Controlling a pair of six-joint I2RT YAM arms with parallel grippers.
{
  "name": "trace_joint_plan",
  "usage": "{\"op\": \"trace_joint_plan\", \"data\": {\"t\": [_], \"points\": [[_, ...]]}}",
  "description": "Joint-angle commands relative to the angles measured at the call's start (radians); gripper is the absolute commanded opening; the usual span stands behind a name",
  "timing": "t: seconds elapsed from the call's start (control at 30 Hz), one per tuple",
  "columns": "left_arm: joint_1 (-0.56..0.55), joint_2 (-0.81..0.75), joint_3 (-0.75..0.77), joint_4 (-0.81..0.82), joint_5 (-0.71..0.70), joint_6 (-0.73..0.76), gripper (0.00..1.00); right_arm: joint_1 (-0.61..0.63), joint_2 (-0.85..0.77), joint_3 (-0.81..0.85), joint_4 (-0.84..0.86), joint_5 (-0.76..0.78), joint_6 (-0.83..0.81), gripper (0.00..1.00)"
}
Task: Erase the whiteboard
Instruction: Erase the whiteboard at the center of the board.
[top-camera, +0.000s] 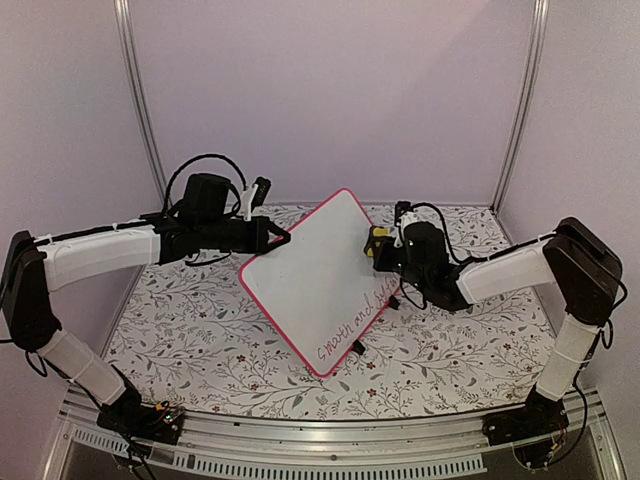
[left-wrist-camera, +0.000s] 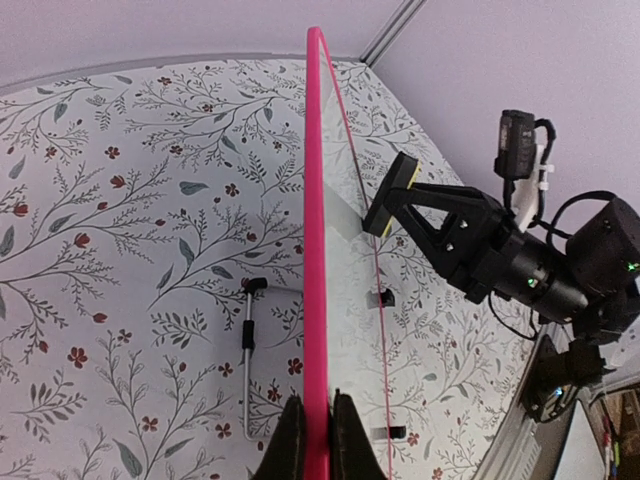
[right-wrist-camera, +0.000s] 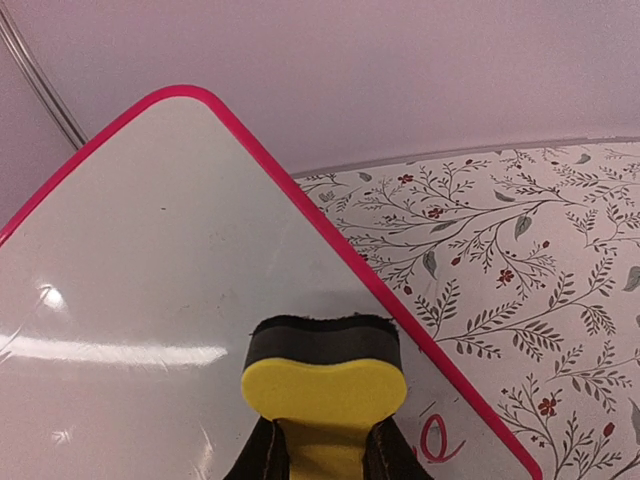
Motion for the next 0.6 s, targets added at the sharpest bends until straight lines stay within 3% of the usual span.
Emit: {"op": "trace_joint_plan", "data": {"t": [0.0,0.57], "points": [[-0.025,0.053,-0.016,-0.066,-0.030,0.108,0.00,-0.010,0.025,-0.070,-0.016,-0.046,-0.019,0.15],[-0.027,0.059,-0.018,-0.067,-0.032,0.108,0.00,-0.009,-0.032,-0.248,0.034,-0.142,-0.075,0.14]]}}
